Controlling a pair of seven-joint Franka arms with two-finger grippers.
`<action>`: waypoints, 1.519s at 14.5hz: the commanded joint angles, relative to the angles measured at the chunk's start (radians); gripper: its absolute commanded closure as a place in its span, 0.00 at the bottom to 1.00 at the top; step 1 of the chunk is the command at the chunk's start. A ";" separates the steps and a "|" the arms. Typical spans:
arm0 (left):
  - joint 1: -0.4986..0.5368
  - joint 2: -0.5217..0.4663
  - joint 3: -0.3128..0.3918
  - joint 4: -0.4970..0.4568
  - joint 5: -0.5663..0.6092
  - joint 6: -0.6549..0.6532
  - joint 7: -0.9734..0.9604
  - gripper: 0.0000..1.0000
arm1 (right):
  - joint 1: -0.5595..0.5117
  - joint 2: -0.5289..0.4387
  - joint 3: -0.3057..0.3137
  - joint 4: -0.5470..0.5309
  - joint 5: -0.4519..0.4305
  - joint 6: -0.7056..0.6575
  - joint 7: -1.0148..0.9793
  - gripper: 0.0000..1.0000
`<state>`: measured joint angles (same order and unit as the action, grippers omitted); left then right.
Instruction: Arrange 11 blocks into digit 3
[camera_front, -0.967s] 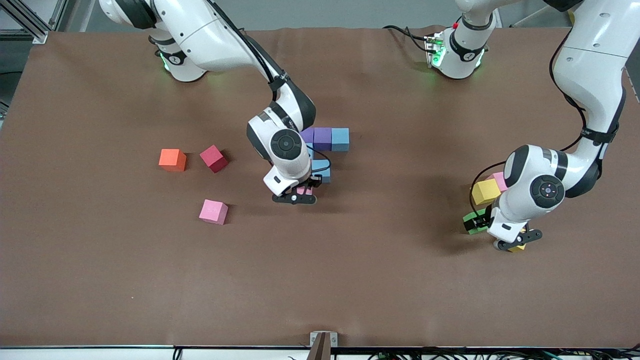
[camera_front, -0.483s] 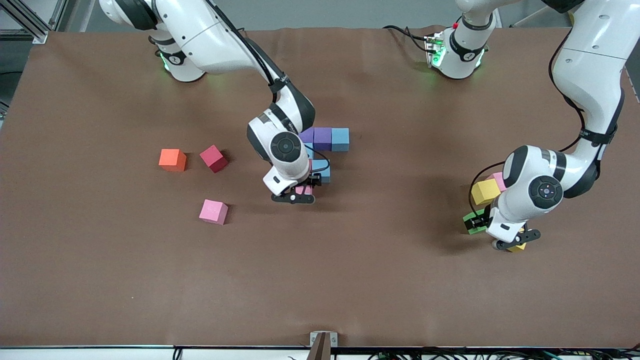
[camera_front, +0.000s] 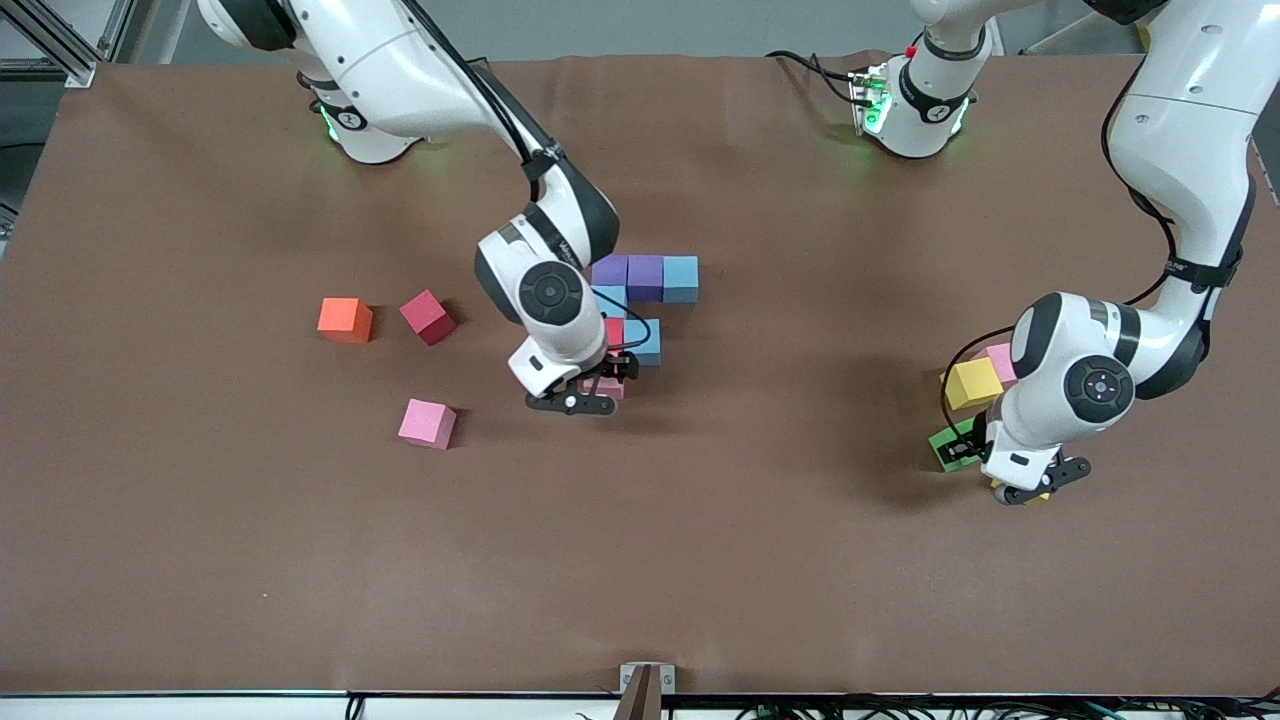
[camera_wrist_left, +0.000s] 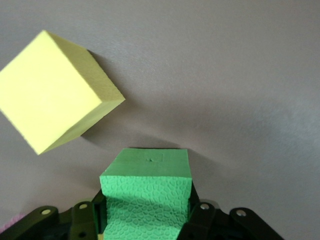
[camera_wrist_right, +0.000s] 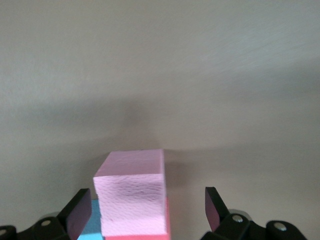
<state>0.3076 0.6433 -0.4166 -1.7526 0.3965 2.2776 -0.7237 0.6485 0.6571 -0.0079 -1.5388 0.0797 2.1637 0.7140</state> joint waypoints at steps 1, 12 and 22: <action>-0.025 -0.011 -0.024 0.056 -0.021 -0.095 -0.116 0.59 | -0.104 -0.106 0.008 -0.047 0.017 -0.088 -0.030 0.00; -0.178 -0.008 -0.117 0.058 -0.005 -0.101 -1.029 0.59 | -0.359 -0.137 0.005 -0.205 -0.067 0.055 -0.137 0.00; -0.432 0.035 -0.116 0.053 -0.002 -0.066 -1.640 0.59 | -0.374 -0.160 0.005 -0.418 -0.067 0.301 -0.192 0.00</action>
<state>-0.0937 0.6624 -0.5352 -1.7004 0.3894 2.1986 -2.2686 0.2980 0.5518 -0.0230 -1.8885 0.0219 2.4337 0.5384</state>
